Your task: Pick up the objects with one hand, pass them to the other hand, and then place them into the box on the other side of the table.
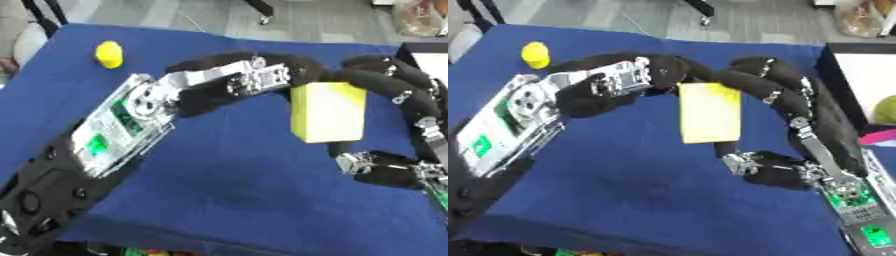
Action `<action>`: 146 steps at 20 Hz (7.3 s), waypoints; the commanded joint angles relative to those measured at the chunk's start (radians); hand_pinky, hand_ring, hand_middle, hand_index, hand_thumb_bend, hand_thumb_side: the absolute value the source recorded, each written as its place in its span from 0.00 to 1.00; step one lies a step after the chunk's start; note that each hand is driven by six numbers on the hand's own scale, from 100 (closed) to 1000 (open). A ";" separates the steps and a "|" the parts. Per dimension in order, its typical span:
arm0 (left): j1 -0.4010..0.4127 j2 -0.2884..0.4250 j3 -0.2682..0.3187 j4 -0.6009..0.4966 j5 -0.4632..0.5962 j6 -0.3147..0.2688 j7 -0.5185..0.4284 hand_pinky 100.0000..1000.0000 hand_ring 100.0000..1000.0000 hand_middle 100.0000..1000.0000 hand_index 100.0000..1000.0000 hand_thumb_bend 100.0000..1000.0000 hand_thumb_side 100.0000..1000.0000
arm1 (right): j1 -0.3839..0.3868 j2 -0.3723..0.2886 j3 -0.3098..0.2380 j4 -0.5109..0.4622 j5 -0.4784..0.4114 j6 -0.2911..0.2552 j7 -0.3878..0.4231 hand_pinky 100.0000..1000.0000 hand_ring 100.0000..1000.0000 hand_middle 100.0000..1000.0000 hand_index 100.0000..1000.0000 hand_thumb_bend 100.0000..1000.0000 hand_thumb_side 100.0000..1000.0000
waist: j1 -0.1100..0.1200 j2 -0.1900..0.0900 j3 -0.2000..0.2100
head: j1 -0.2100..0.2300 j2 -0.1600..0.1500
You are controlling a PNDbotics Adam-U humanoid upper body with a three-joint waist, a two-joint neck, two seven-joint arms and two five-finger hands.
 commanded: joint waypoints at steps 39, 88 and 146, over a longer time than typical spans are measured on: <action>0.367 -0.068 0.396 -0.048 -0.105 -0.247 0.477 0.94 0.68 0.76 0.95 0.07 1.00 | -0.141 -0.464 -0.388 1.043 -0.698 0.335 -0.209 0.81 0.79 0.30 0.80 0.00 0.41 | 0.004 0.026 0.155 | -0.427 -0.002; -0.041 0.131 0.365 0.511 -0.711 0.164 0.699 0.83 0.67 0.75 0.91 0.00 0.60 | 0.051 -0.371 -0.330 0.022 -0.254 0.195 0.035 0.93 0.97 0.89 0.96 0.00 0.37 | 0.005 0.018 0.054 | 0.053 -0.002; -0.264 0.226 0.519 1.152 -1.504 0.246 0.482 0.69 0.63 0.64 0.79 0.10 0.04 | 0.040 -0.156 -0.200 -0.010 -0.324 0.016 0.261 0.94 0.98 0.82 0.92 0.00 0.40 | 0.002 0.188 -0.134 | 0.299 -0.156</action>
